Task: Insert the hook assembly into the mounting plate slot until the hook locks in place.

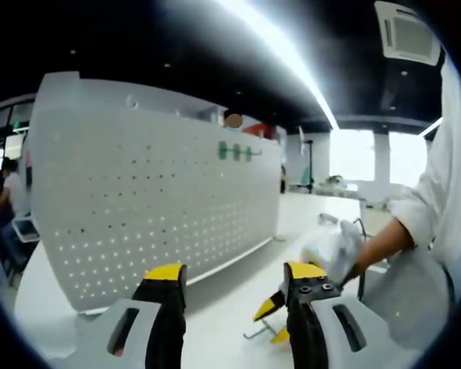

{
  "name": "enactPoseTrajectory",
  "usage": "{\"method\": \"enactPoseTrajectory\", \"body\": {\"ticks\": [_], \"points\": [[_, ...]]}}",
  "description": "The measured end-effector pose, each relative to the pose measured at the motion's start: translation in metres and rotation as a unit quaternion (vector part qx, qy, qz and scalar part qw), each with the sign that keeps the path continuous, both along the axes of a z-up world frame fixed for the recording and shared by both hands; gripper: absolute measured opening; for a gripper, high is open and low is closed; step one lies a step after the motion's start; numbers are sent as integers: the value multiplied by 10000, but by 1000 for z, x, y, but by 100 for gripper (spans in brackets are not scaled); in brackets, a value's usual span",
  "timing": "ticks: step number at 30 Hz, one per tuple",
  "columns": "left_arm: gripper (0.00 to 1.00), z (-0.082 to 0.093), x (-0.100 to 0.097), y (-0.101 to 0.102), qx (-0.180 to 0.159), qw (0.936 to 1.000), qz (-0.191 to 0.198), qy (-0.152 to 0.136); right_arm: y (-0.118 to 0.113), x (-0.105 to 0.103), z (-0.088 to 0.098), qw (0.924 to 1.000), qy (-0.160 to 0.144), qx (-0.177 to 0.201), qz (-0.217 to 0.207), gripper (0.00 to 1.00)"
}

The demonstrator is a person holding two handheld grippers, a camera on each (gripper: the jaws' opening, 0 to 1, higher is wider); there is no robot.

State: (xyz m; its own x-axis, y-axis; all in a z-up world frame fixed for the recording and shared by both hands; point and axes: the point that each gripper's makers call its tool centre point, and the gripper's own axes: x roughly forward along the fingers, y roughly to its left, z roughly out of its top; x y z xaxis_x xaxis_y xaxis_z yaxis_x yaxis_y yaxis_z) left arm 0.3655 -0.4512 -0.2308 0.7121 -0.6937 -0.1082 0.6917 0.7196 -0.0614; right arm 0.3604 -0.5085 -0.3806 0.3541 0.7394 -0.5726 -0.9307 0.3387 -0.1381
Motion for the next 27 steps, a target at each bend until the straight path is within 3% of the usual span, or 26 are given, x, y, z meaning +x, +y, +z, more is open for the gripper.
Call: {"method": "enactPoseTrajectory", "body": {"ticks": [6,12,16,27], "points": [[50,-6,2,3,-172,9994,34,284,10,7,57,9959,-766,475,-22,29],[46,-12,0,2,-348,9977,-22,585,23,-1,91,9885,-1316,734,148,29],[42,-18,-1,-1,-463,9955,-102,823,31,-7,102,9816,-1719,762,344,29],[32,-30,-4,-4,-708,9883,-192,1338,40,-16,110,9690,-2279,697,647,29]]}}
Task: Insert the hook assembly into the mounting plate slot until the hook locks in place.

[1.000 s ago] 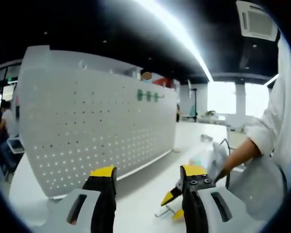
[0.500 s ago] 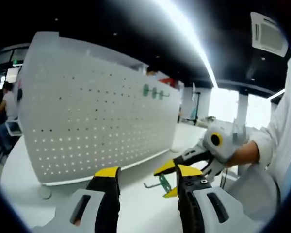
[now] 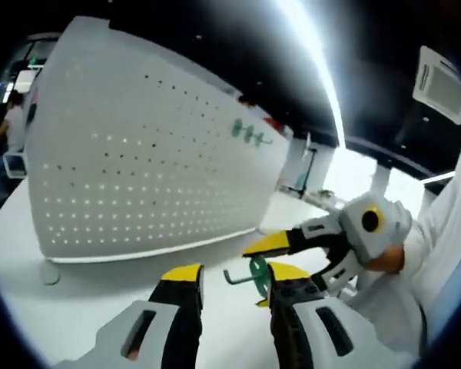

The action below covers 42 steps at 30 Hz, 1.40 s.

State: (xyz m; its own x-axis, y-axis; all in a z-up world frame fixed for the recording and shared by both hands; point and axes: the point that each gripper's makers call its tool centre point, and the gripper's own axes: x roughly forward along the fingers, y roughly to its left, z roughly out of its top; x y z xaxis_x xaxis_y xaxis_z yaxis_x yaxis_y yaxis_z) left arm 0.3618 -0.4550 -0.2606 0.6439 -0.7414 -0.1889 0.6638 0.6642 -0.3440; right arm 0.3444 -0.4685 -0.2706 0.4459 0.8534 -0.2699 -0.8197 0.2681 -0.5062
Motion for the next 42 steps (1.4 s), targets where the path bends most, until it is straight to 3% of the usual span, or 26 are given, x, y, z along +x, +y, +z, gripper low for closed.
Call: {"method": "enactPoseTrajectory", "body": {"ticks": [10,16,20,26,29,30,33,36,42], "points": [[17,3,-3,-4,-441,9987,-170,204,5,-3,7,9991,-351,77,224,28],[7,4,-2,0,-461,9987,-103,164,5,-3,6,9985,-484,9,237,28],[5,7,-3,0,-672,9974,-153,210,4,-1,5,9981,-570,-56,222,29],[2,10,-3,-2,-639,9978,-156,127,5,4,0,9984,-517,-176,138,29],[2,8,-3,-1,-464,9988,-123,93,5,3,-10,9998,-21,-200,63,30],[2,9,-3,0,-474,9988,-108,64,4,5,-10,9998,0,-215,25,32],[2,12,0,4,-530,9986,-9,15,0,7,-9,9981,576,104,-205,33],[2,16,3,11,-568,9982,153,-74,-4,11,-3,9899,1236,420,-548,34],[2,19,6,14,-510,9980,299,-233,0,12,8,9695,2116,952,-791,18]]}}
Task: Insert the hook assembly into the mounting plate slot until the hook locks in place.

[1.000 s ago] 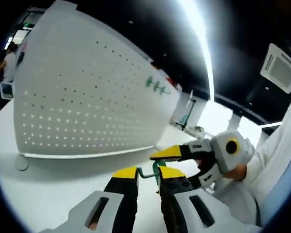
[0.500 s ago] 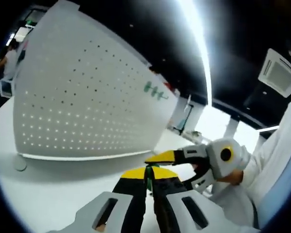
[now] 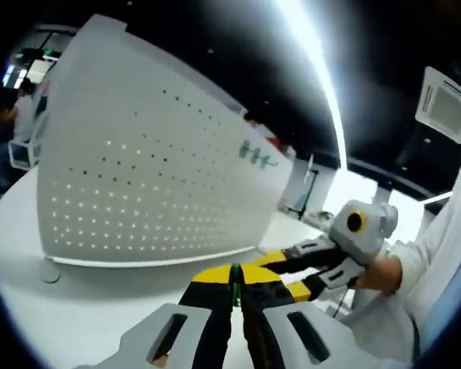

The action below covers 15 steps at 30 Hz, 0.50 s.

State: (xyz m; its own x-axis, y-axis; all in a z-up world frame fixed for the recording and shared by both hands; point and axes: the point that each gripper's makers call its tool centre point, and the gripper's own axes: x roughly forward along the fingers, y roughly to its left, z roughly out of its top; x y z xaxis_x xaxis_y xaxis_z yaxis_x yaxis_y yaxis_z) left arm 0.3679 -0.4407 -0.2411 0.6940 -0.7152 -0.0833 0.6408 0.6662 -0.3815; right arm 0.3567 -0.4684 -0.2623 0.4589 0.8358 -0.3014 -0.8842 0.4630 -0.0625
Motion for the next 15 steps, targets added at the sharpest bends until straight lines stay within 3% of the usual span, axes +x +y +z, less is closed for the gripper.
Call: {"method": "enactPoseTrajectory", "body": {"ticks": [6,15], "points": [[2,2,1,4,54,9999,96,-100,7,6,4,9986,456,145,-238,10],[2,7,0,1,97,9995,32,-288,10,11,6,9967,649,272,-401,6]]}}
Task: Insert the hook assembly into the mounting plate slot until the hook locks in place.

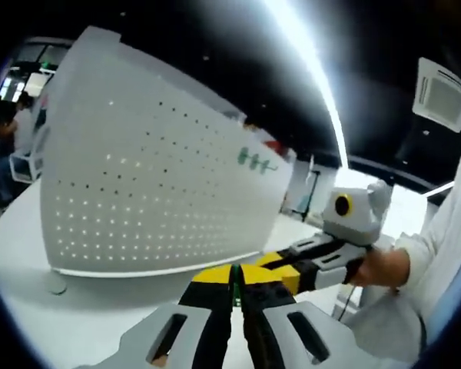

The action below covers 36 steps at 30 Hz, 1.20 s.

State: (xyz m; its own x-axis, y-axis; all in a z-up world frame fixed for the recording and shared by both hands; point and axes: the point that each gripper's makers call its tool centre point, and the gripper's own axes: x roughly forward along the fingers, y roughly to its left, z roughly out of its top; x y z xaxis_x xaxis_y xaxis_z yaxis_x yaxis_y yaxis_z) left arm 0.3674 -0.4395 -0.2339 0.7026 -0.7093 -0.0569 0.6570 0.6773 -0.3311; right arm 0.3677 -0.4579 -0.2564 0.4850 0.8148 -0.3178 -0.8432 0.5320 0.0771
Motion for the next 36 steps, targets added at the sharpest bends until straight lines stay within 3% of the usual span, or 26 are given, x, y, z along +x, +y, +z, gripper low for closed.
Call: {"method": "enactPoseTrajectory", "body": {"ticks": [8,14,17,22,30,36], "points": [[2,3,-1,-1,128,9997,-38,-185,-1,4,2,9998,91,130,-88,2],[2,5,-1,-4,575,9973,45,-463,-3,7,5,9997,29,172,-150,1],[2,9,-2,-4,595,9966,49,-562,-3,5,8,9998,-35,187,-101,2],[2,7,0,-1,714,9957,115,-585,-5,10,18,9993,-85,315,-207,4],[2,7,-2,-5,832,9944,35,-651,-5,14,16,9992,-23,276,-284,1],[3,7,1,-2,998,9919,173,-772,-6,16,21,9983,82,451,-360,0]]}}
